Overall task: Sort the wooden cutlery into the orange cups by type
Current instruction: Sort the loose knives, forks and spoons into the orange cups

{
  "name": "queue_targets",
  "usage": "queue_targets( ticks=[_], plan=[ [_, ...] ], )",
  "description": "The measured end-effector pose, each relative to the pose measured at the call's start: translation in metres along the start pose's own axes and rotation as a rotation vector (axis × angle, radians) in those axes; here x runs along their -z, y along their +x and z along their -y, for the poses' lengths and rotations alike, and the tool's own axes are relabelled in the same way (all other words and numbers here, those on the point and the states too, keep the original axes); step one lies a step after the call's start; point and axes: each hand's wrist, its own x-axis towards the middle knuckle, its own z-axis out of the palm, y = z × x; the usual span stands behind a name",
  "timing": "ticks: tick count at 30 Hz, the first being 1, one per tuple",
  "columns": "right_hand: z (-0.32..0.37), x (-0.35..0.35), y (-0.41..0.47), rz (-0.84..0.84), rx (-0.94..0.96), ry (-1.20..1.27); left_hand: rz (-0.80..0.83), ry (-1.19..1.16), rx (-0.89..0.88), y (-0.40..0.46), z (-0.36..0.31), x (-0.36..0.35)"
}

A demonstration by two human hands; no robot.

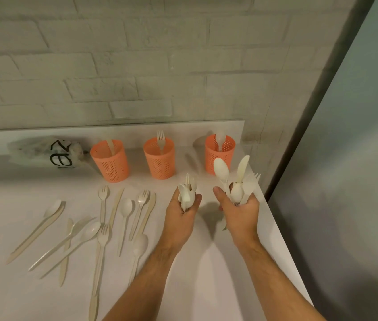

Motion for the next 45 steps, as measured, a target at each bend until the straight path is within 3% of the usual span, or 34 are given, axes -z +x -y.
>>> queue_targets(
  ticks=[5, 13, 18, 24, 27, 33, 45],
  plan=[
    [-0.024, 0.003, -0.007, 0.007, -0.107, -0.069, -0.010, 0.041, 0.043, -0.004, 0.015, -0.007],
    [-0.031, 0.001, 0.002, 0.063, -0.123, -0.127, -0.146, -0.017, 0.219, 0.005, 0.020, -0.007],
    [-0.025, 0.001, 0.012, 0.188, -0.149, -0.307, -0.150, -0.164, 0.314, 0.005, 0.012, -0.017],
    [-0.004, -0.003, 0.016, 0.344, -0.388, -0.340, -0.053, -0.550, 0.500, -0.008, 0.000, -0.031],
    [0.001, -0.005, 0.012, 0.346, -0.344, -0.399, 0.022, -0.622, 0.551, -0.011, -0.003, -0.035],
    [-0.003, 0.004, 0.008, 0.367, -0.156, -0.601, -0.007, -0.563, 0.496, -0.009, -0.003, -0.040],
    [-0.003, 0.007, 0.006, 0.295, -0.028, -0.502, -0.089, -0.457, 0.422, 0.000, -0.003, -0.036]
  ],
)
